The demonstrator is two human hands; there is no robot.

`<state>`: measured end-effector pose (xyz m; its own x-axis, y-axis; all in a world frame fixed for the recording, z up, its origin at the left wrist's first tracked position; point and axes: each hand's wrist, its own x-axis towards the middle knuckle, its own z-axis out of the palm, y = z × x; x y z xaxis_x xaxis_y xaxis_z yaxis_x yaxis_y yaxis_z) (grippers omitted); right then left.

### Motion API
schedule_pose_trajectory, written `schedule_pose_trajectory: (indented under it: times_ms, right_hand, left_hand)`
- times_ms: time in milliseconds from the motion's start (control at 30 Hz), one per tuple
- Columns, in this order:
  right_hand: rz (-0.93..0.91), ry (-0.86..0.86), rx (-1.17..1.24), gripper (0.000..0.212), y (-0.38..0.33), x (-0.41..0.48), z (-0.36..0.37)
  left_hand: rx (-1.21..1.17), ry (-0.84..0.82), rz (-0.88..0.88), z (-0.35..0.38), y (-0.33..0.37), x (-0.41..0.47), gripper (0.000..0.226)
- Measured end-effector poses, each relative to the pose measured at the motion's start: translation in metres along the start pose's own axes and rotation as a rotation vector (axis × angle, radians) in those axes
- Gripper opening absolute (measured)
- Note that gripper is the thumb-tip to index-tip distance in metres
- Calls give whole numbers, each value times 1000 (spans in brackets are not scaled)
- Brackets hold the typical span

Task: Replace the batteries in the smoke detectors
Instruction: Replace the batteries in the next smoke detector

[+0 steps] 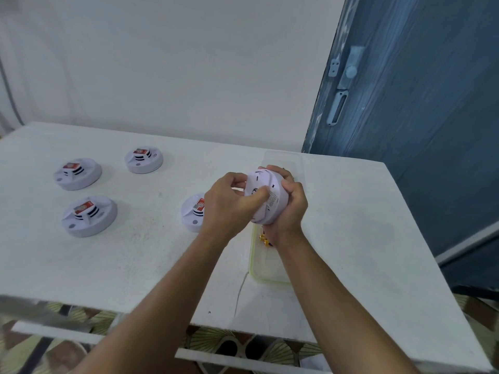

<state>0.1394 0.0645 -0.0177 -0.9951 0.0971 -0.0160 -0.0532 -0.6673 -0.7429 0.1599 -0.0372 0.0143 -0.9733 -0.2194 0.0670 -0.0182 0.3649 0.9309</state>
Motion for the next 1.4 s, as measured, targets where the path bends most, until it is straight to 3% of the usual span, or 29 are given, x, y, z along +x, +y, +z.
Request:
schedule_pose_trajectory:
  times_ms: [100,400,600,767,1000,1400]
  right_hand:
    - [21,8,31,36,0,0,3]
    - [34,6,40,39,1,3,3]
    - [25,-1,75,37,-2,4,1]
    - [24,2,64,39,-2,4,1]
    - [17,3,75,38,-4,5,0]
    - [47,11,70,41,-6,9,5]
  left_hand:
    - [-27,38,-5,0,3,-2,38]
    - [58,-11,170,1,4,-5,52]
    - [86,-2,128,-1,1,-1,45]
    - [81,-11,185,1,3,-2,55]
    - [48,-11,192,2,-1,1,52]
    - [46,-49,337,2,-10,6,55]
